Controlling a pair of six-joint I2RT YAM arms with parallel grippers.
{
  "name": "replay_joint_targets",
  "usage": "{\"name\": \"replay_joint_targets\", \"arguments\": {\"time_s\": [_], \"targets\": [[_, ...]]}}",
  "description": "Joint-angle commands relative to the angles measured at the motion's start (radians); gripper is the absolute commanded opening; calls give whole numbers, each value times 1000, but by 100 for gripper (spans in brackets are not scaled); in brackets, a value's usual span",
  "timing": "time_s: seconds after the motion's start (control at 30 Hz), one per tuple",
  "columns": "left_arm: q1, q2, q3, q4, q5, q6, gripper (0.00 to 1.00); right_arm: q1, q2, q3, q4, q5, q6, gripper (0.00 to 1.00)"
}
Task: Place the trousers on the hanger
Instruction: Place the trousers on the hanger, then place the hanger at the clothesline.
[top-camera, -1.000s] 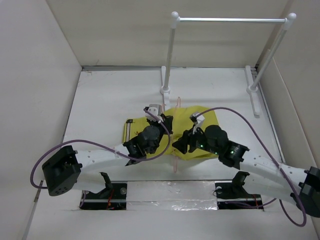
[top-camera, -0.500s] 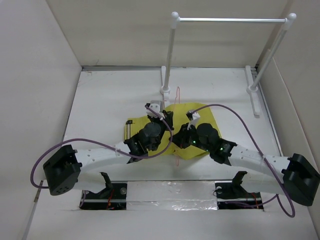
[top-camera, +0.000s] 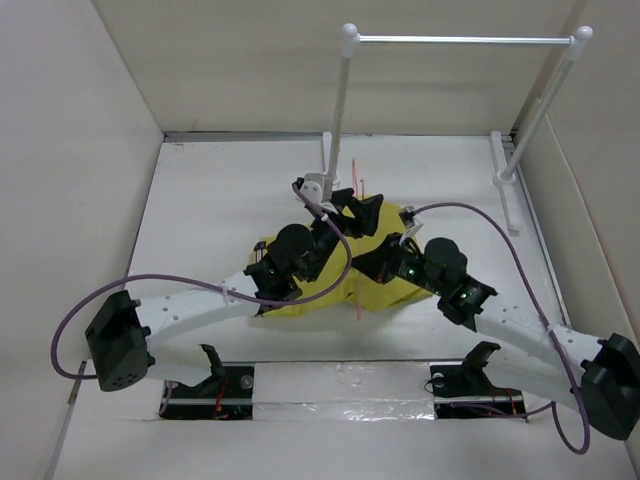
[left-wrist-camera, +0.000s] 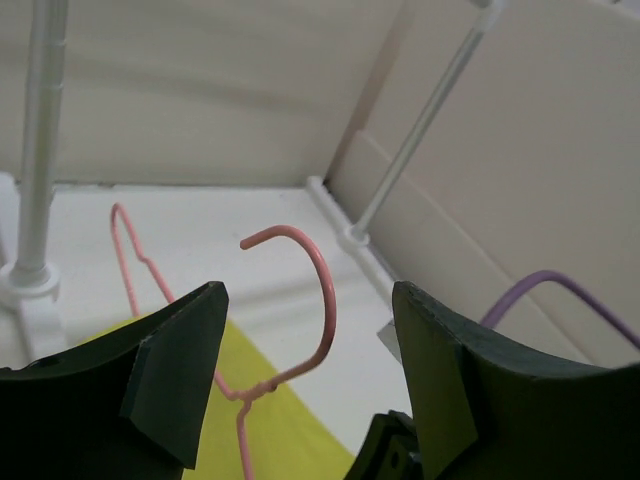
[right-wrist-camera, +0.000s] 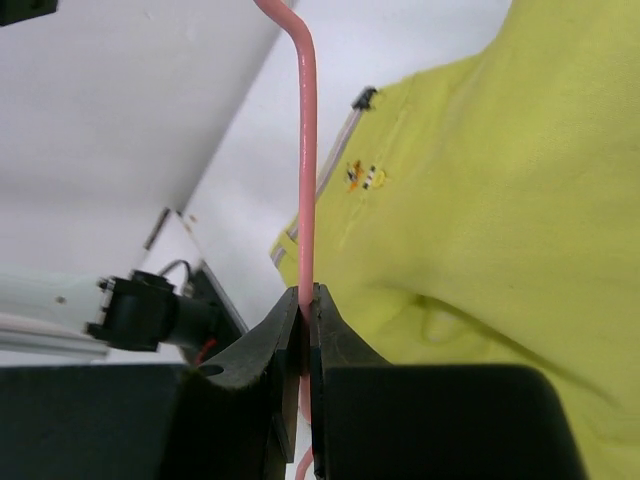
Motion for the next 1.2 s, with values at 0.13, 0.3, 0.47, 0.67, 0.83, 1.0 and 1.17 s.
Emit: {"name": "replay_joint_targets", "arguments": {"time_s": [0.13, 0.3, 0.47, 0.67, 0.83, 1.0, 1.17], "targets": [[28, -155, 105, 32, 177, 37, 75, -178, -60, 103, 230, -266, 131, 0], [28, -281, 59, 56, 84, 75, 77, -307, -37, 128, 344, -421, 287, 0], [46, -312, 10, 10, 32, 69, 72, -417, -57, 227, 329, -553, 350, 0], [101, -281, -55, -49, 84, -46, 70, -453, -64, 369, 216, -591, 327, 0], [112, -255, -105, -49, 108, -75, 69, -492, -43, 416, 251, -536, 355, 0], [112, -280, -177, -24, 150, -103, 62, -621, 8, 533, 162, -501, 284, 0], [89, -324, -272, -33, 124, -115, 28, -718, 100, 614, 180, -466, 254, 0]]}}
